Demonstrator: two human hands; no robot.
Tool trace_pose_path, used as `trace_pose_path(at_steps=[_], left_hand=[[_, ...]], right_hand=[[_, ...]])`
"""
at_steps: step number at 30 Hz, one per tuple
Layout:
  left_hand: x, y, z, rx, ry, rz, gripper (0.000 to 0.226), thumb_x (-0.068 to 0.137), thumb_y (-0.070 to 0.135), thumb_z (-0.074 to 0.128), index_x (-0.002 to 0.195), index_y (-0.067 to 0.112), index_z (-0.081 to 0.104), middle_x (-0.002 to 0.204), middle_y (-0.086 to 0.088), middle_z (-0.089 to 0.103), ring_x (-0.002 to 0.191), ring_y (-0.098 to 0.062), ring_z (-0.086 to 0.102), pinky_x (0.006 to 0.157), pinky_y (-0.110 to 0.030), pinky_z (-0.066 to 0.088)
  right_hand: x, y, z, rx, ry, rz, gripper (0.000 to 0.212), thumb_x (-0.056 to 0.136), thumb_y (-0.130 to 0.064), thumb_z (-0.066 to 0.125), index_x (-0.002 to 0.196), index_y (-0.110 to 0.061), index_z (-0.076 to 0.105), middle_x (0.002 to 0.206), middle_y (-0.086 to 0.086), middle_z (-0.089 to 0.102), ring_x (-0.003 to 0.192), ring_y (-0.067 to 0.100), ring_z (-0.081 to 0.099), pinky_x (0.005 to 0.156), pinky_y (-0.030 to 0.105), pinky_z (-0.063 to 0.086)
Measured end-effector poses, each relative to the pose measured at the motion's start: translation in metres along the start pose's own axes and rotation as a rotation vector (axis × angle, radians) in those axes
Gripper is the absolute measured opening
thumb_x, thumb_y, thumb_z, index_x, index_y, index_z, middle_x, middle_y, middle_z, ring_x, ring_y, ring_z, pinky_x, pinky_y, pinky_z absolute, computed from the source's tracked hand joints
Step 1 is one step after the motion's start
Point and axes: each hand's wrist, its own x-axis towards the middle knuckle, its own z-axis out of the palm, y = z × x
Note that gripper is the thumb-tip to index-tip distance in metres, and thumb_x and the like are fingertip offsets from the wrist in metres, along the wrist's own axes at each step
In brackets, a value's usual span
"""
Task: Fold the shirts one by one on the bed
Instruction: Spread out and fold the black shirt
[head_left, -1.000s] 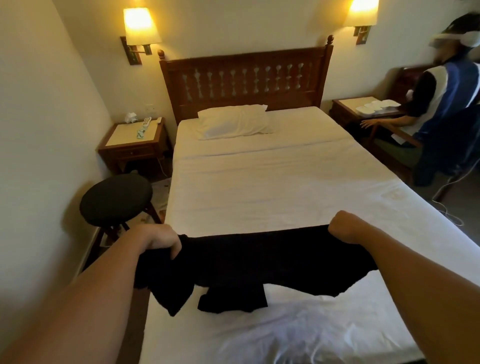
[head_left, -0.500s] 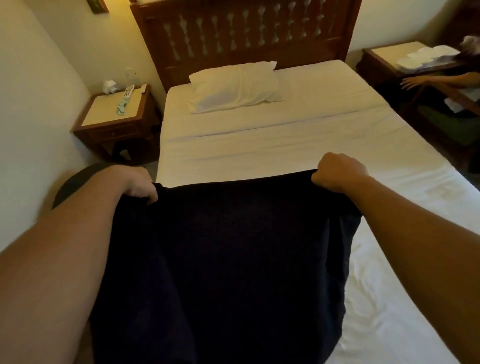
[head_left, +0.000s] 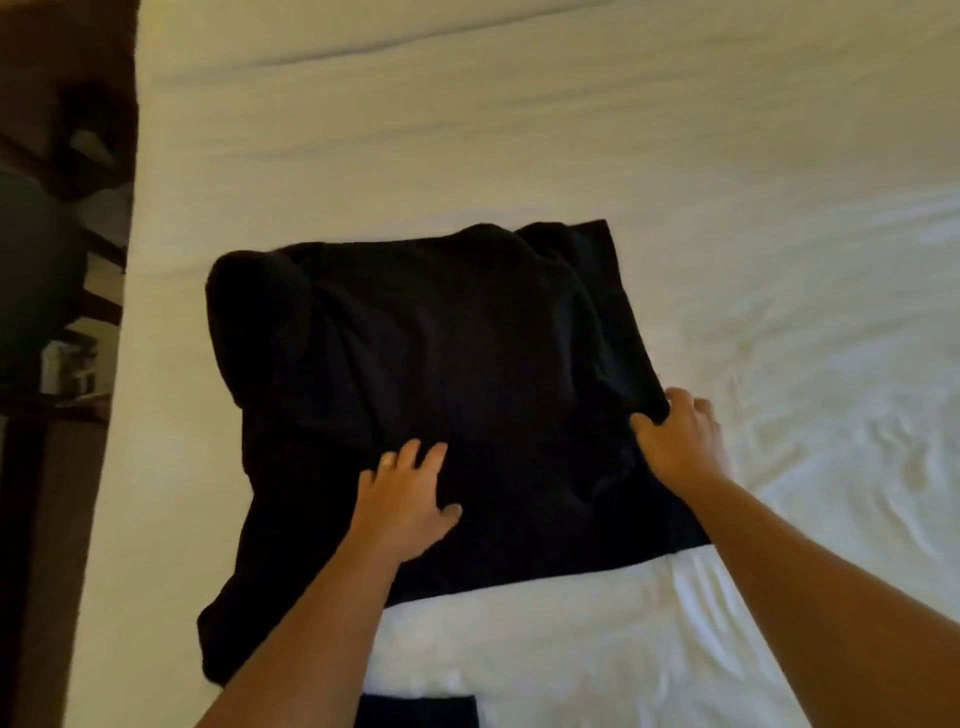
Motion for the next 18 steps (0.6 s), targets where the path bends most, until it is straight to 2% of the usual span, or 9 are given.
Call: trace_pose_path(at_steps=[2, 3, 7, 9, 11, 13, 14, 16, 18], left_hand=[[-0.007, 0.010, 0.046, -0.015, -0.007, -0.030, 0.096, 0.087, 0.069, 0.057, 0.161, 0.031, 0.008, 0.169, -0.007, -0.002, 0.154, -0.034, 0.010, 0.117, -0.054, 0.026], [-0.016, 0.013, 0.062, 0.018, 0.055, -0.024, 0.099, 0.084, 0.071, 0.058, 0.161, 0.031, 0.011, 0.169, -0.010, 0.000, 0.154, -0.036, 0.011, 0.116, -0.055, 0.029], [-0.040, 0.019, 0.111, 0.138, 0.180, 0.081, 0.098, 0.065, 0.072, 0.064, 0.150, 0.026, 0.046, 0.152, -0.015, 0.043, 0.132, -0.041, 0.048, 0.093, -0.056, 0.050], [-0.037, 0.017, 0.117, 0.161, 0.243, 0.152, 0.085, 0.063, 0.058, 0.078, 0.137, 0.022, 0.060, 0.133, -0.015, 0.056, 0.113, -0.042, 0.060, 0.080, -0.054, 0.055], [-0.032, 0.020, 0.117, 0.115, 0.395, 0.225, 0.055, 0.066, 0.032, 0.087, 0.116, 0.015, 0.072, 0.107, -0.013, 0.063, 0.087, -0.037, 0.065, 0.063, -0.045, 0.056], [-0.034, 0.027, 0.111, 0.043, 0.552, 0.291, 0.019, 0.078, 0.019, 0.076, 0.096, 0.012, 0.074, 0.087, -0.008, 0.062, 0.066, -0.029, 0.061, 0.047, -0.034, 0.048], [-0.037, 0.032, 0.110, 0.015, 0.603, 0.317, 0.013, 0.085, 0.020, 0.064, 0.091, 0.012, 0.072, 0.083, -0.006, 0.061, 0.062, -0.026, 0.059, 0.042, -0.031, 0.042], [-0.055, 0.042, 0.116, 0.011, 0.628, 0.359, 0.019, 0.088, 0.023, 0.051, 0.089, 0.013, 0.068, 0.083, -0.004, 0.059, 0.060, -0.023, 0.056, 0.041, -0.029, 0.033], [-0.080, 0.050, 0.133, 0.055, 0.538, 0.379, 0.012, 0.085, 0.021, 0.062, 0.093, 0.016, 0.069, 0.087, -0.002, 0.060, 0.065, -0.023, 0.059, 0.041, -0.029, 0.036]], right_hand=[[-0.004, 0.028, 0.024, -0.028, 0.007, 0.045, 0.055, 0.097, -0.043, 0.054, 0.142, -0.013, 0.042, 0.135, 0.016, 0.046, 0.120, 0.040, 0.046, 0.103, 0.052, 0.041], [-0.008, 0.036, 0.031, -0.052, 0.031, 0.061, 0.055, 0.097, -0.045, 0.053, 0.142, -0.014, 0.042, 0.134, 0.015, 0.046, 0.120, 0.039, 0.045, 0.103, 0.052, 0.041], [-0.014, 0.052, 0.035, 0.102, 0.063, 0.169, 0.050, 0.095, -0.049, 0.059, 0.129, -0.014, 0.049, 0.118, 0.011, 0.055, 0.112, 0.037, 0.054, 0.094, 0.049, 0.046], [-0.009, 0.058, 0.032, 0.242, -0.044, 0.177, 0.043, 0.095, -0.043, 0.063, 0.120, -0.009, 0.055, 0.101, 0.008, 0.061, 0.094, 0.033, 0.060, 0.082, 0.044, 0.051], [-0.011, 0.065, 0.027, 0.337, -0.120, 0.144, 0.035, 0.098, -0.037, 0.062, 0.114, -0.006, 0.063, 0.093, 0.008, 0.066, 0.089, 0.032, 0.064, 0.081, 0.045, 0.056], [-0.022, 0.074, 0.020, 0.375, -0.035, 0.085, 0.028, 0.101, -0.034, 0.059, 0.104, -0.007, 0.062, 0.085, 0.006, 0.065, 0.080, 0.027, 0.063, 0.069, 0.040, 0.054], [-0.028, 0.080, 0.016, 0.393, 0.054, 0.071, 0.027, 0.101, -0.034, 0.058, 0.097, -0.008, 0.059, 0.080, 0.005, 0.061, 0.073, 0.023, 0.059, 0.060, 0.035, 0.047], [-0.047, 0.103, 0.011, 0.387, 0.180, 0.092, 0.029, 0.101, -0.035, 0.058, 0.089, -0.009, 0.055, 0.075, 0.004, 0.056, 0.069, 0.021, 0.055, 0.054, 0.029, 0.036], [-0.065, 0.129, 0.013, 0.296, 0.149, 0.155, 0.027, 0.101, -0.036, 0.058, 0.098, -0.008, 0.057, 0.083, 0.007, 0.060, 0.078, 0.028, 0.061, 0.056, 0.031, 0.040]])
